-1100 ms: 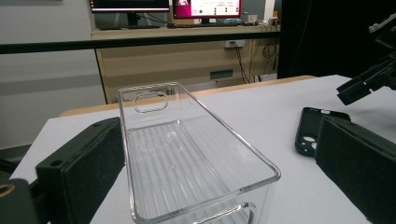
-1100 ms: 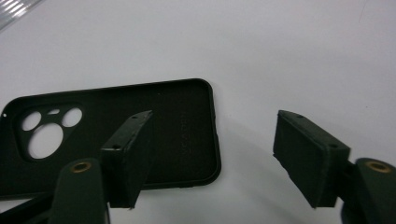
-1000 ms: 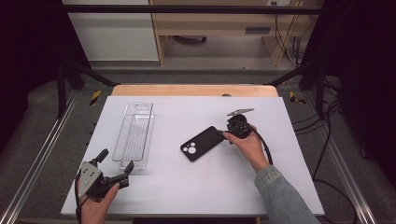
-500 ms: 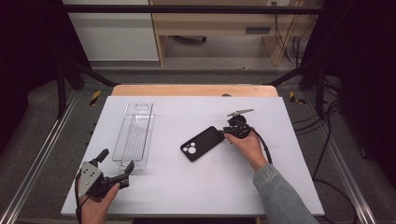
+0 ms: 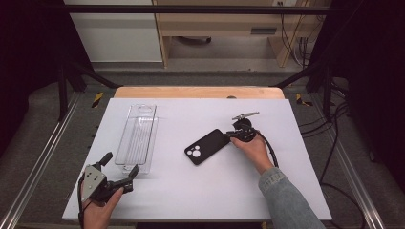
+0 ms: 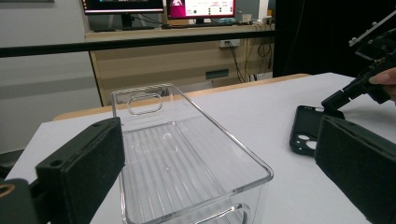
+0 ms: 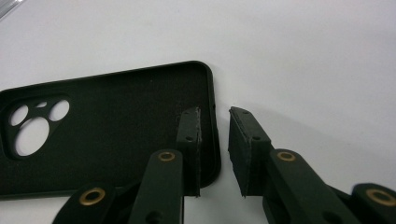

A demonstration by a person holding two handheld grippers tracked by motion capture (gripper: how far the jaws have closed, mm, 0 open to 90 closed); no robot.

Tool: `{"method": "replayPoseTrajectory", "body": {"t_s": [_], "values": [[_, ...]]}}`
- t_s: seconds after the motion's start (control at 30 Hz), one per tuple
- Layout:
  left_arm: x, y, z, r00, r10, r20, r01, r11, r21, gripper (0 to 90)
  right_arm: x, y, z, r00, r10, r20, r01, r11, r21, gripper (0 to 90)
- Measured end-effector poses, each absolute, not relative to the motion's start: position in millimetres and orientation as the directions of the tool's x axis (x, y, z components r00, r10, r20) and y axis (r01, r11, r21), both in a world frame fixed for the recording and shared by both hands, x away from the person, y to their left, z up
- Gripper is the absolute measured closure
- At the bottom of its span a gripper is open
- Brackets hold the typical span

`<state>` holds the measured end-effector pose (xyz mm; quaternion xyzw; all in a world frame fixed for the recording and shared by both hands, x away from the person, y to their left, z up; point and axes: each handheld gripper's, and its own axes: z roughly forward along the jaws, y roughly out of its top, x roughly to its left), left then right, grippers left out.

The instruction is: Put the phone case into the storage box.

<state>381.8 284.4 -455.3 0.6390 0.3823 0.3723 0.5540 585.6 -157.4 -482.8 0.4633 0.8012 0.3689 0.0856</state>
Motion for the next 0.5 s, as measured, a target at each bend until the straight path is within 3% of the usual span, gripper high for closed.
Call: {"method": "replayPoseTrajectory", "body": {"t_s": [0.5], "values": [[381.5,284.5,-455.3,0.431,0.901,0.056,0.076,-0.098,0.992,1.5,584.8,-156.1,-485.7,-0.559,0.804,0.204,0.681,0.304,0.666,78.2]]}}
